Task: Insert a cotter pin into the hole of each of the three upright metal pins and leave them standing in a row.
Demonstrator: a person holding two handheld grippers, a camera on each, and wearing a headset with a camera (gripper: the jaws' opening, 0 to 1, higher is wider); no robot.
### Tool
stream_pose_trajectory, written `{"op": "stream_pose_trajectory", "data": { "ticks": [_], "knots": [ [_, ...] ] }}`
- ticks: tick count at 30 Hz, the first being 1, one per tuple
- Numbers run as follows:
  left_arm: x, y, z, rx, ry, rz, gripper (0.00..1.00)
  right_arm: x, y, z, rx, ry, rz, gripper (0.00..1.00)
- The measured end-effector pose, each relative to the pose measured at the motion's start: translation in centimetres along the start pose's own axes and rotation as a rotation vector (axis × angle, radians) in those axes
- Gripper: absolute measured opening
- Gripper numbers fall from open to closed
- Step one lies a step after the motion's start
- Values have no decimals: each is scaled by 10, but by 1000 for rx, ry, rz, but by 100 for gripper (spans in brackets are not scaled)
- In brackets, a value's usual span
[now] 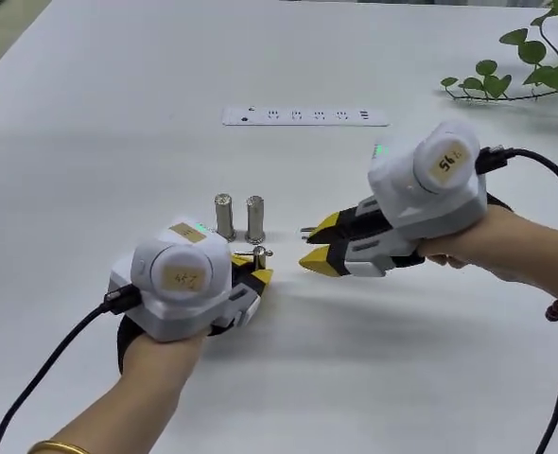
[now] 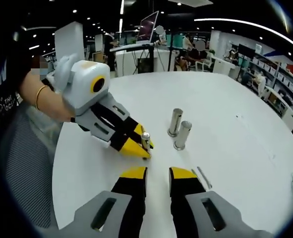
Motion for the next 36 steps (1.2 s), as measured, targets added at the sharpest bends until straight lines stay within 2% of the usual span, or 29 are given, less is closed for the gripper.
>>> {"op": "stream_pose_trajectory", "data": {
  "ticks": [8,12,16,20,22,25,36],
  "knots": [
    [6,-1,-21,0,-28,-9,5,2,4,-2,-95,-19,41,21],
    [7,2,-28,1,-36,-17,5,2,1,-4,-111,-22,66,24],
    [8,5,-34,1,-39,-25,5,1,1,-4,-106,-4,81,25],
    [8,6,-37,1,-46,-29,5,1,3,-5,-109,-3,79,26],
    [8,7,-39,24,-42,-30,5,0,5,-5,-112,1,73,26],
    [8,8,-37,17,-41,-23,5,-1,9,-5,-107,6,57,26],
    [8,7,-34,11,-36,-15,6,-3,13,-4,-125,9,54,27]
  ]
}}
Point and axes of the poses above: the centre of the closed fingertips' face, and the gripper's own axes: x roughly backward along the fingers, z roughly to its right, y roughly out of its underside, the point moved 6 cm from there along x, roughly backward along the fingers, and after that the axes turned 5 degrees about -z, right-handed, at the moved point
